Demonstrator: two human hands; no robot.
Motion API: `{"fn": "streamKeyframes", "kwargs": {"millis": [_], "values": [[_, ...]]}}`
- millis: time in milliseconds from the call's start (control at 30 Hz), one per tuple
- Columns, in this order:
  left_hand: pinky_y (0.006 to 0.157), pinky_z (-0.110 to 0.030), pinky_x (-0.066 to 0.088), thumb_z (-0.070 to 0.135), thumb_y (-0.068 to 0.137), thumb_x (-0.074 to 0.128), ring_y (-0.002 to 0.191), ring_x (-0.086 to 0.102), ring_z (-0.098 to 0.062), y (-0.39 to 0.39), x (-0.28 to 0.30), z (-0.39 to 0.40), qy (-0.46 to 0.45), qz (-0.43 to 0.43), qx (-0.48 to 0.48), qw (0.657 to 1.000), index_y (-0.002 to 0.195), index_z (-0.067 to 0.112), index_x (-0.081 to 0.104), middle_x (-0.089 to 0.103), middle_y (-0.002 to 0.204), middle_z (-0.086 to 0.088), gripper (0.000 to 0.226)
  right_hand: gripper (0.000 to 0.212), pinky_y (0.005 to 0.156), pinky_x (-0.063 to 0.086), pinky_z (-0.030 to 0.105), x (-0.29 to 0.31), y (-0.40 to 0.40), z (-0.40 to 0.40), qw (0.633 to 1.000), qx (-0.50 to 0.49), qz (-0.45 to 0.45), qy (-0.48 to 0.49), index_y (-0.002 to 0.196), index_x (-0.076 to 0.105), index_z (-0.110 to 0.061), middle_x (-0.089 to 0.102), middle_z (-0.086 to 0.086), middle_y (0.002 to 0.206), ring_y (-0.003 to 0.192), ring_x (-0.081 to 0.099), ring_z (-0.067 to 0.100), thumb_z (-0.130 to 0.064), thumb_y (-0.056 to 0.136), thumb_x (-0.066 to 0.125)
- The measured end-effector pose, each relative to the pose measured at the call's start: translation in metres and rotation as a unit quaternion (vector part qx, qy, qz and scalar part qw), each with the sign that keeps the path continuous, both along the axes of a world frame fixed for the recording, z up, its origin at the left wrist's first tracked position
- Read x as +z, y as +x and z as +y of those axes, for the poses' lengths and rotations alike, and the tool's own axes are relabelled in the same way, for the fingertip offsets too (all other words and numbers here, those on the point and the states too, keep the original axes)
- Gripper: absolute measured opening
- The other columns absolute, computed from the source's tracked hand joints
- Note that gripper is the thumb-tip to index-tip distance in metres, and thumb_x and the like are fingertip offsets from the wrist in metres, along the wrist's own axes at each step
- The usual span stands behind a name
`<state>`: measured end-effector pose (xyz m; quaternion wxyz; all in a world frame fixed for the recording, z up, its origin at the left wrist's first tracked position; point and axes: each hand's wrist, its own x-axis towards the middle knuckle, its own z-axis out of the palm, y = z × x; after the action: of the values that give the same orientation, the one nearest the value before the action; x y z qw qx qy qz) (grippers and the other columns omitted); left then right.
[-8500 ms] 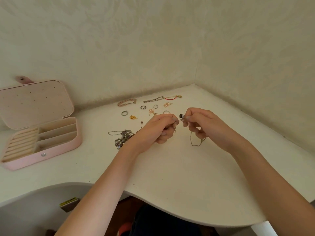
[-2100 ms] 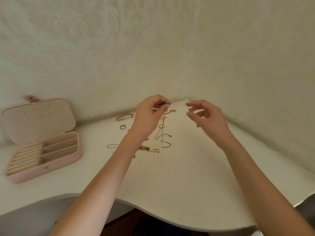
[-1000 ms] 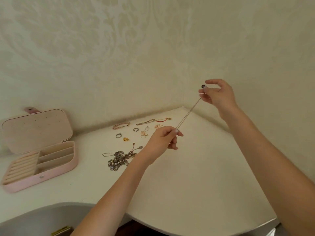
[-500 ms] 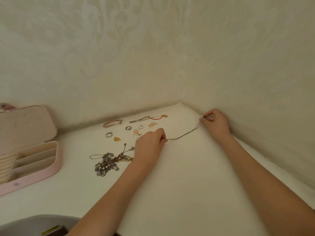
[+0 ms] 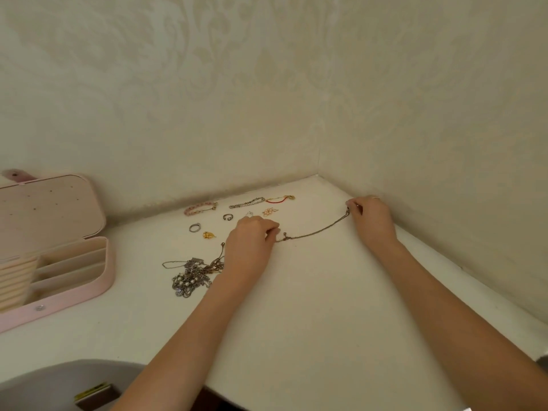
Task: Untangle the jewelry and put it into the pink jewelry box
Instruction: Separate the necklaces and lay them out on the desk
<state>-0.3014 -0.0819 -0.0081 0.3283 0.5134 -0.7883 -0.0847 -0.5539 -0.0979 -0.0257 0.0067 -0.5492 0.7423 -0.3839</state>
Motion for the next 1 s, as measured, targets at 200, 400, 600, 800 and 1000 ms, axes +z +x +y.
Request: {"fn": "streamKeyframes", "kwargs": {"millis": [200,400,600,800,1000], "values": [[0.087,-0.026,0.043,0.007,0.088,0.060,0.099,0.059,-0.020,0.083,-0.010,0.030,-0.029,0.051,0.042,0.997,0.103,0.014,0.071,0.068,0.102,0.000,0.021,0.019,0.065,0.033,0.019,0.019,0.063,0.019,0.991,0.128,-0.006,-0.039,0.096,0.070,-0.017,0.061,0.004,0.080,0.071,0.048,0.011,-0.027,0.094,0.055],[0.074,-0.003,0.042,0.015,0.083,0.068,0.085,0.061,0.000,0.131,-0.007,0.029,0.109,0.137,0.041,0.984,0.110,0.022,0.067,0.065,0.106,0.005,0.028,0.025,0.073,0.040,0.015,0.037,0.167,0.037,0.926,0.367,-0.028,0.081,0.114,0.067,-0.020,0.059,-0.011,0.093,0.082,0.054,0.008,-0.023,0.089,0.063],[0.074,0.000,0.036,0.030,0.077,0.074,0.088,0.054,0.007,0.139,-0.006,0.030,0.132,0.061,-0.007,0.989,0.107,0.027,0.066,0.059,0.094,0.023,0.031,0.034,0.090,0.041,0.023,0.029,0.214,0.036,0.895,0.421,0.015,0.148,0.122,0.063,-0.014,0.064,0.004,0.118,0.106,0.055,0.013,-0.019,0.089,0.063],[0.085,-0.019,0.042,0.022,0.080,0.072,0.099,0.059,-0.013,0.140,-0.014,0.025,0.078,0.049,0.011,0.996,0.102,0.016,0.071,0.066,0.100,0.004,0.022,0.017,0.083,0.044,0.025,0.022,0.216,0.033,0.915,0.387,0.007,0.113,0.101,0.072,-0.010,0.065,0.005,0.101,0.088,0.056,0.013,-0.011,0.087,0.063],[0.075,-0.017,0.036,0.023,0.086,0.065,0.091,0.055,-0.012,0.148,-0.016,0.031,-0.009,0.080,0.071,0.994,0.096,0.020,0.070,0.064,0.091,0.011,0.012,0.016,0.080,0.037,0.020,0.016,0.215,0.030,0.934,0.350,0.024,0.069,0.099,0.070,-0.014,0.057,-0.005,0.090,0.078,0.050,0.008,-0.010,0.090,0.058]]}}
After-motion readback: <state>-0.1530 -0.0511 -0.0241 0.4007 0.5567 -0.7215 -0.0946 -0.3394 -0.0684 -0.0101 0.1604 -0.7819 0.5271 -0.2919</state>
